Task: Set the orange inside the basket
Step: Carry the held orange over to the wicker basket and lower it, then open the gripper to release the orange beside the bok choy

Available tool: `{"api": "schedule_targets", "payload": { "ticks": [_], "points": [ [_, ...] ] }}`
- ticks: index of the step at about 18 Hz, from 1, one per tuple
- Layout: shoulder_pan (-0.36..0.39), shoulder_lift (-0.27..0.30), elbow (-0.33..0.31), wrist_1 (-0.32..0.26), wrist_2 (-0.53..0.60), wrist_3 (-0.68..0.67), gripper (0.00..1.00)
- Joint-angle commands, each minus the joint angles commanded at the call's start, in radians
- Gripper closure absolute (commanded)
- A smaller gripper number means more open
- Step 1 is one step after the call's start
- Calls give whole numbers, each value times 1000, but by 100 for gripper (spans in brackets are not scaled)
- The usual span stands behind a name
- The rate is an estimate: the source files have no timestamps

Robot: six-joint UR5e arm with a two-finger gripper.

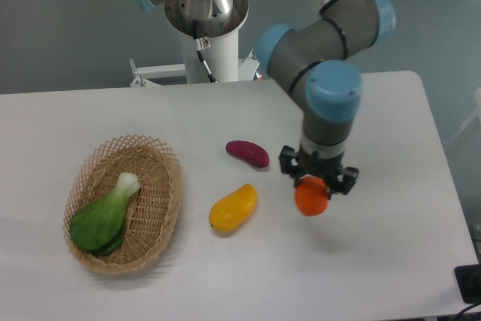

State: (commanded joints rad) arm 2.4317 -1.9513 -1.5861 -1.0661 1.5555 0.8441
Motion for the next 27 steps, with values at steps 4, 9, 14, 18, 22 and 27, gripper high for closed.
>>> {"api": "schedule_targets", "payload": {
  "ticks": [4,9,14,18,22,27],
  "points": [
    [-141,2,-3,2,6,-72,32],
    [-262,-9,-6,26,9,-117,32],
    [-353,-18,-11,63,11,-117,32],
    [-416,-55,-8,123,18,-117,32],
    [-459,-104,-6,173,49,-114,30],
    [-477,-127,-8,173,49,-114,23]
  ]
}}
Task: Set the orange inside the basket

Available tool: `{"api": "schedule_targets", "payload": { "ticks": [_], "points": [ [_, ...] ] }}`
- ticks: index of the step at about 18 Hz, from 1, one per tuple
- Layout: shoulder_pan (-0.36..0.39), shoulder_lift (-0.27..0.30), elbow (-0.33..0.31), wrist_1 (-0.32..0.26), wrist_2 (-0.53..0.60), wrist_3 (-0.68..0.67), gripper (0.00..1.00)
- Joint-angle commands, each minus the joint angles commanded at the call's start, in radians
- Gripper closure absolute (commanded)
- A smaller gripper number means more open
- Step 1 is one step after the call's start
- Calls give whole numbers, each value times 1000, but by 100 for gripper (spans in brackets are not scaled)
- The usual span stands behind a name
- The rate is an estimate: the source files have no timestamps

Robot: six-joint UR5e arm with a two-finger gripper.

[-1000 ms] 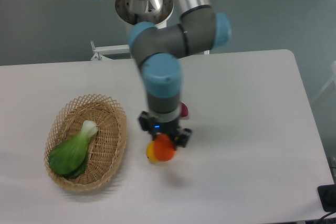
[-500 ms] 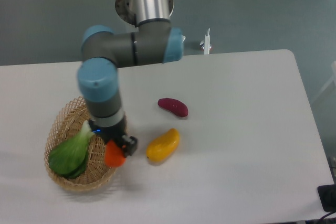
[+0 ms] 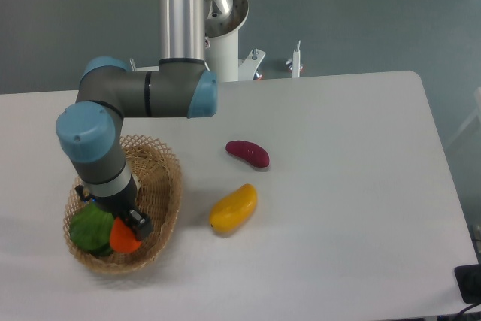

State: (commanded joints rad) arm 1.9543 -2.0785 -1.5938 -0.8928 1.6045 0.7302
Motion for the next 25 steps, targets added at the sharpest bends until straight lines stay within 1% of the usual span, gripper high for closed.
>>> {"api": "schedule_targets", "payload": {
  "ticks": [1,4,5,8,12,14,19,21,22,23,25],
  "points": [
    [0,-2,0,0,0,0,18],
    [0,-3,2,3,0,2,9],
    [-2,-3,2,6,-2,2,0],
    [-2,8,6,5,-3,-3,0],
    [6,58,2,-3,-9,-3,0],
    [47,81,0,-5,-12,-5,0],
    [184,109,-2,-5,-20,-2,0],
    [242,113,2,-5,-55,6,0],
    [292,118,0,-6,-95,8,0],
    [320,123,0,-8,-118,9,0],
    [380,129,0,-11,-127,17,0]
  ]
}}
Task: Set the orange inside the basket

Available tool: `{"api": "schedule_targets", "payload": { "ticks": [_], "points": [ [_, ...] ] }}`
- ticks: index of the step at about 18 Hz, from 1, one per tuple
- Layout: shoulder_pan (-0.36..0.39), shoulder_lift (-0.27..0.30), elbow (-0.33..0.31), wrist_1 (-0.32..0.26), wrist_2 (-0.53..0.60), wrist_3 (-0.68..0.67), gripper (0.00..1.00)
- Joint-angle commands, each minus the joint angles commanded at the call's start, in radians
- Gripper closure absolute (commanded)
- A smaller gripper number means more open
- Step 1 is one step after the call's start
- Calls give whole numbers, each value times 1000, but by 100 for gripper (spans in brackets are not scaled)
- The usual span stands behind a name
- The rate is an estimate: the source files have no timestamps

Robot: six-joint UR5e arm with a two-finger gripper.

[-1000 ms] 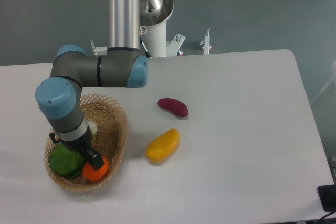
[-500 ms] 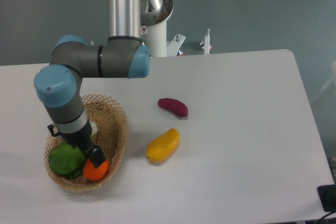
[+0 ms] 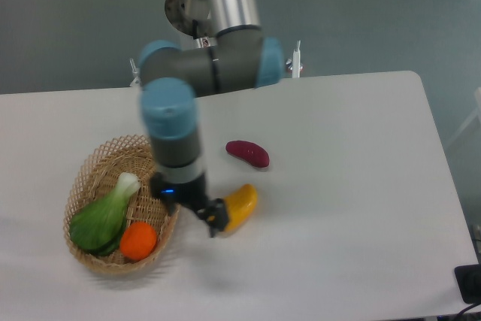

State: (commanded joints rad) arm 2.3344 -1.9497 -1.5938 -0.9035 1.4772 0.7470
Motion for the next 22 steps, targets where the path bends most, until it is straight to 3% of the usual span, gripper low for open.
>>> {"api": "schedule_targets", "payload": {
  "ticks": [3,6,13,15,22],
  "points": [
    [87,3,8,-5,6,53,0],
    [179,9,6,-14,12,197,0],
    [396,15,12,-150,12,526,0],
    [401,15,11,-170,15,583,0],
    [388,11,-2,-153,52,586,0]
  ]
}}
